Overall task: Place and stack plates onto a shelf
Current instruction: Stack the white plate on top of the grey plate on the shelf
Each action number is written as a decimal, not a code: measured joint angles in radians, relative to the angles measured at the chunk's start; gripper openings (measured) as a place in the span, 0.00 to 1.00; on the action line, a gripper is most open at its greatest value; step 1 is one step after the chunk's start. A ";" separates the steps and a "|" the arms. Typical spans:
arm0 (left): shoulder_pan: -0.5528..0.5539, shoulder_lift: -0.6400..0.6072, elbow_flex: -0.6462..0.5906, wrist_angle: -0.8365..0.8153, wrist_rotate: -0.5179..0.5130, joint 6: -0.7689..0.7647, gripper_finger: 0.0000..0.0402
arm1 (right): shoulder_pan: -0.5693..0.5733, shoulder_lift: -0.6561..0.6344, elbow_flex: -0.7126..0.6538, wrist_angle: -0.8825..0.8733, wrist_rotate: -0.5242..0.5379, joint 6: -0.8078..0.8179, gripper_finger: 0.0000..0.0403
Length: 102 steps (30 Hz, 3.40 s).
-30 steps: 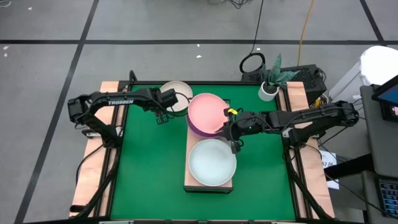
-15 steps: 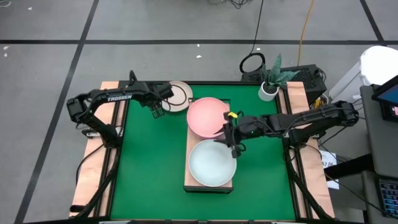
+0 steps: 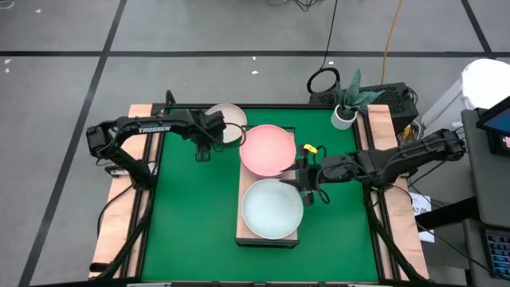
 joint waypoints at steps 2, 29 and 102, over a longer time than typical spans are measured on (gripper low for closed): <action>-0.006 0.000 0.000 0.027 0.046 0.012 0.36 | 0.016 -0.003 -0.012 -0.002 0.064 0.024 0.29; 0.040 0.000 -0.264 0.507 -0.054 0.273 0.50 | 0.048 -0.030 -0.031 -0.040 0.129 -0.094 0.29; -0.900 0.031 0.574 0.153 -0.047 0.279 0.02 | 0.275 -0.190 -0.031 -0.278 0.305 0.472 0.29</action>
